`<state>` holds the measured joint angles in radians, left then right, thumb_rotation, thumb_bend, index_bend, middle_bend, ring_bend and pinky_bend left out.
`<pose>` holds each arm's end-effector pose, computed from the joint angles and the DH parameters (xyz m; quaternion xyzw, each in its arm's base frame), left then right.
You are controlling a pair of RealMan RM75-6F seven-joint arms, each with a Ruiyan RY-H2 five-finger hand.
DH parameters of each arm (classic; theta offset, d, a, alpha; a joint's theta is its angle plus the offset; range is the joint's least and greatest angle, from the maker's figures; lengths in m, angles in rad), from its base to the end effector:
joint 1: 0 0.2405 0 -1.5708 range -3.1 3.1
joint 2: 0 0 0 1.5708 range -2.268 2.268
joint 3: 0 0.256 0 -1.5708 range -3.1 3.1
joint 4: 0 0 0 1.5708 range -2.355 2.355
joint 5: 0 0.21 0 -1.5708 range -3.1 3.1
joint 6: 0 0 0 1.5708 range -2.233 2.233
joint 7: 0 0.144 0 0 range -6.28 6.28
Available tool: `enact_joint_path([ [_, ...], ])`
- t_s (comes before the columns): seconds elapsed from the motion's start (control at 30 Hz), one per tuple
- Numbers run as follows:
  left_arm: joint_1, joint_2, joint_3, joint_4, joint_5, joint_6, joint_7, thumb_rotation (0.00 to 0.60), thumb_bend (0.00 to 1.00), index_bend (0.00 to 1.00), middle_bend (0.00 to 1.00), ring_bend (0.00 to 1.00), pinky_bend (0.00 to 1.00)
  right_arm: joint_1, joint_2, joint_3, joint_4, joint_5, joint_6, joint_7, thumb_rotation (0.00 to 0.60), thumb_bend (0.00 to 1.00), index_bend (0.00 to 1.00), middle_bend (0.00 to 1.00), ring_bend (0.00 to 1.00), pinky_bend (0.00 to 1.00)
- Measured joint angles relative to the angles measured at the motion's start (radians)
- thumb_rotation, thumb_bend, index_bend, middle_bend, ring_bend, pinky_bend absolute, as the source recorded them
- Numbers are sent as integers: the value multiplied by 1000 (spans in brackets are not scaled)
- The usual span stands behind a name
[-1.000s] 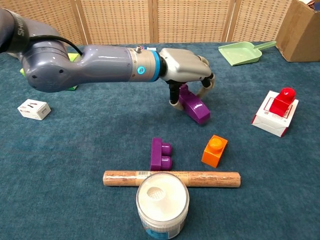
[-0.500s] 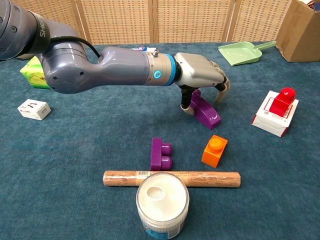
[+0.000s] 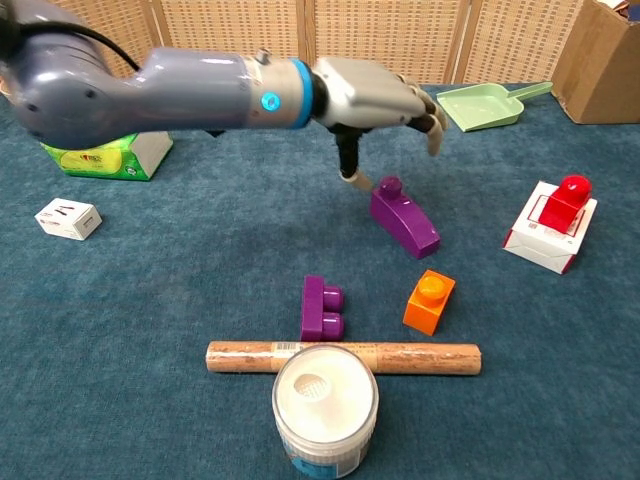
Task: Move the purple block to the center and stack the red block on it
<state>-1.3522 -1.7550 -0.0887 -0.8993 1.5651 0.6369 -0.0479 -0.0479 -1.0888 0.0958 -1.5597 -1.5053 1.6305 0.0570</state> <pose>0.0172 0.4199 -0.0856 -0.9072 -0.0658 -0.3212 0.2637 -0.3311 -0.1463 0.1992 0.5383 -0.3556 0.3999 0.6511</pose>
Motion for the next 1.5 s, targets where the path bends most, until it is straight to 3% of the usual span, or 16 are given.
enact_joint_path([
  [0.23, 123, 223, 3, -273, -52, 99, 81, 600, 321, 210, 78, 20, 0, 79, 13, 20, -21, -24, -84, 3, 590, 286, 368, 280, 232, 297],
  [0.47, 315, 504, 36, -564, -95, 267, 149, 600, 320, 227, 91, 20, 0, 156, 17, 39, -45, -25, -175, 19, 591, 286, 365, 279, 231, 297],
  [0.67, 499, 672, 89, -686, -103, 440, 150, 600, 321, 243, 104, 21, 0, 227, 11, 50, -69, -26, -263, 34, 589, 284, 363, 275, 231, 297],
  [0.9, 685, 766, 143, -717, -89, 613, 117, 600, 321, 257, 115, 24, 0, 317, 0, 57, -108, -23, -378, 32, 566, 280, 350, 262, 198, 297],
  [1.17, 864, 844, 174, -766, -44, 806, 62, 600, 321, 278, 124, 28, 0, 430, -25, 62, -134, -7, -528, -7, 440, 282, 309, 215, 118, 296],
  [1.5, 971, 883, 186, -796, 42, 876, 41, 600, 321, 283, 124, 28, 0, 562, -106, 66, -65, 18, -657, -98, 391, 282, 287, 204, 100, 291],
])
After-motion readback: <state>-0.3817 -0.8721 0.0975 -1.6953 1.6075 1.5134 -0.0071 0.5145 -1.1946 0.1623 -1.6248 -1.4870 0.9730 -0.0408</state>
